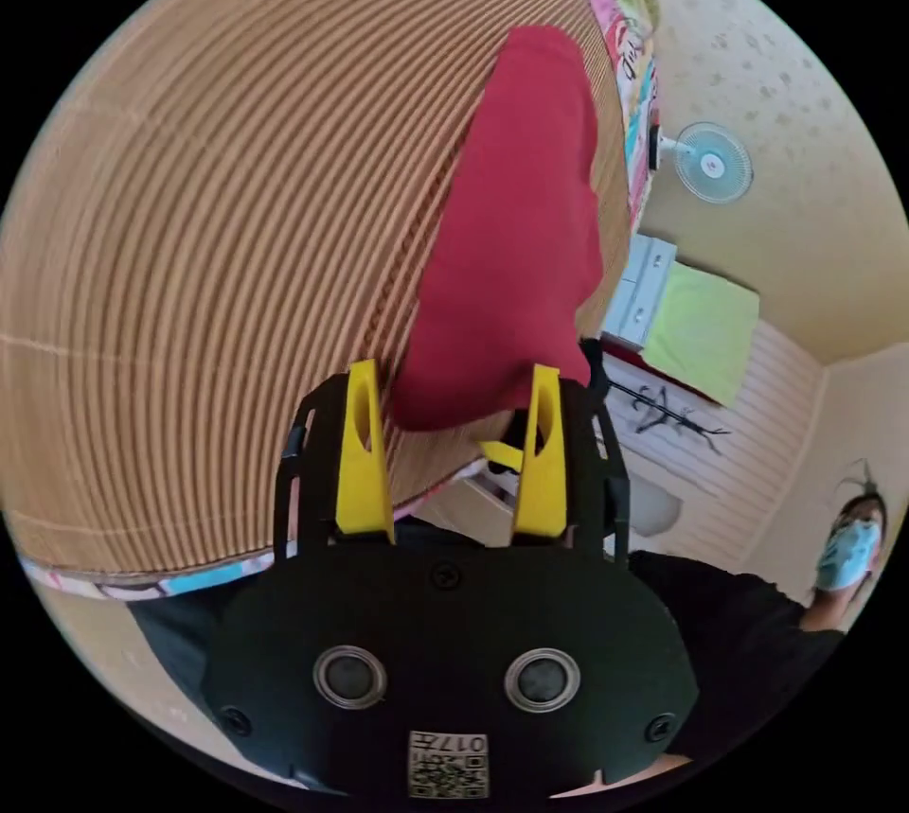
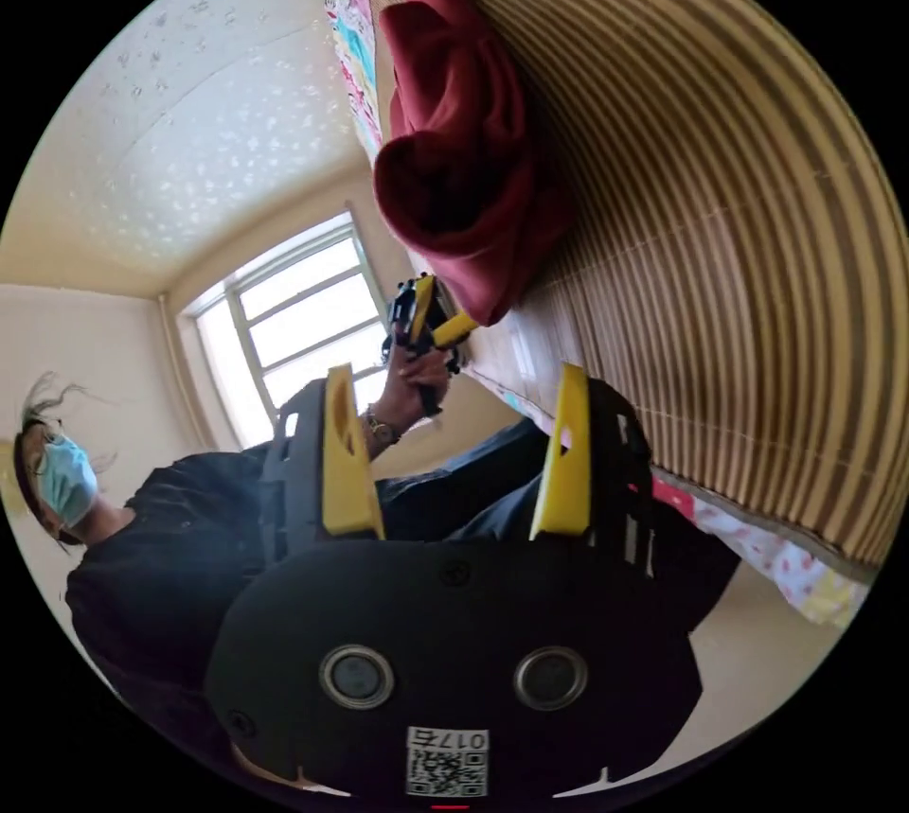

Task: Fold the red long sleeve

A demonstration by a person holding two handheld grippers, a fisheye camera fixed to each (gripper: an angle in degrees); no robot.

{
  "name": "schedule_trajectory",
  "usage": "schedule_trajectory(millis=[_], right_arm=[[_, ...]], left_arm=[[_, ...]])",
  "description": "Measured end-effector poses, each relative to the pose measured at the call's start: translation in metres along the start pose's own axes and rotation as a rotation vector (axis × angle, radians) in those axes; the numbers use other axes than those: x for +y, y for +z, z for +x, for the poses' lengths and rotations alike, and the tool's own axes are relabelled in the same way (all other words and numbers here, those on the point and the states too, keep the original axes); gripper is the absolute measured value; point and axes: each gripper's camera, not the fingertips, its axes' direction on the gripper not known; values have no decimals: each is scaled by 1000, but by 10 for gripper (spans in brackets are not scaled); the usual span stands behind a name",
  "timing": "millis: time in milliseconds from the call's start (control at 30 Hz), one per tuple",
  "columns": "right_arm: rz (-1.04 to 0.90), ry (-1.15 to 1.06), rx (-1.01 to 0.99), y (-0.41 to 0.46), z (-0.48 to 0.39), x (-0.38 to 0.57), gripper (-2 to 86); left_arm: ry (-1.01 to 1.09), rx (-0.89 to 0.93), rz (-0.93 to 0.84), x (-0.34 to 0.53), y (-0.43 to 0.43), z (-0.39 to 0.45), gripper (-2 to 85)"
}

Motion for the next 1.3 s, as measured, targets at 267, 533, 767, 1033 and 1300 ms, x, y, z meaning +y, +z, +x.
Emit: schedule_trajectory(millis=[267, 533, 767, 1033, 1300], right_arm=[[153, 104, -233, -14, 22, -23, 341], [138, -12, -331, -36, -19, -87, 287], [175, -454, -126, -132, -175, -96, 224], [511, -692, -32, -308, -191, 35, 172], [915, 23, 36, -376, 87, 150, 111]], left_arm=[[-23, 169, -97, 31, 36, 40, 70], [148, 75, -176, 80, 49, 135, 78], [241, -34, -24, 99, -54, 140, 51], [-154, -210, 218, 153, -158, 32, 27], [-336, -172, 310, 190, -185, -19, 24]])
